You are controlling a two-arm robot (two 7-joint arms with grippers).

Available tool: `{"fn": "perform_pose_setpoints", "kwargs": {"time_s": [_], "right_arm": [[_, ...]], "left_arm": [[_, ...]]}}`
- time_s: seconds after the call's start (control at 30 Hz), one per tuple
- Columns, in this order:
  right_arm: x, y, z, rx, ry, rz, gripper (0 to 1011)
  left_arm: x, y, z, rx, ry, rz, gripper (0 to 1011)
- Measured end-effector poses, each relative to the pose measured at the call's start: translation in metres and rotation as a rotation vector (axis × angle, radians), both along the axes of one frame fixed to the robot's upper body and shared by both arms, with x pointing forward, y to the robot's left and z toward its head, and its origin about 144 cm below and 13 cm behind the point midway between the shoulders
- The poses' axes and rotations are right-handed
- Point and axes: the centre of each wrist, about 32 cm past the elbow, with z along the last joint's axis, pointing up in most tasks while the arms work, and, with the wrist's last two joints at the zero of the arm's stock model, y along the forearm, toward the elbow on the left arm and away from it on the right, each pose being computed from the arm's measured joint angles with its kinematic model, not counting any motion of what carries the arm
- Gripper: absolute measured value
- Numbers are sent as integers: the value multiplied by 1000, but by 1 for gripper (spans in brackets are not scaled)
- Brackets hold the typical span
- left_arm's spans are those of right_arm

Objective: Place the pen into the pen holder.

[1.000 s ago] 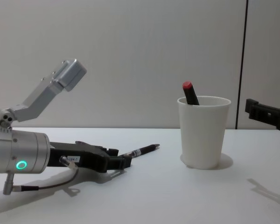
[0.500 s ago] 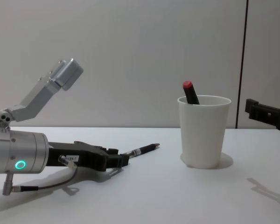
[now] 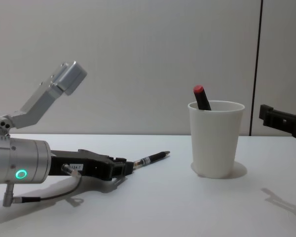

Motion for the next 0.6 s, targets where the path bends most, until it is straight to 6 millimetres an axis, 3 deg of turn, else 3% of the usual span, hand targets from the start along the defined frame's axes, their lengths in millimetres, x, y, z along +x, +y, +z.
{"fn": "perform_pose_setpoints", "kwargs": {"time_s": [0.6], "right_arm": [[0, 0, 0, 0, 0, 0, 1001]], "left_arm": [[-4, 3, 0, -22, -49, 11, 189]]}}
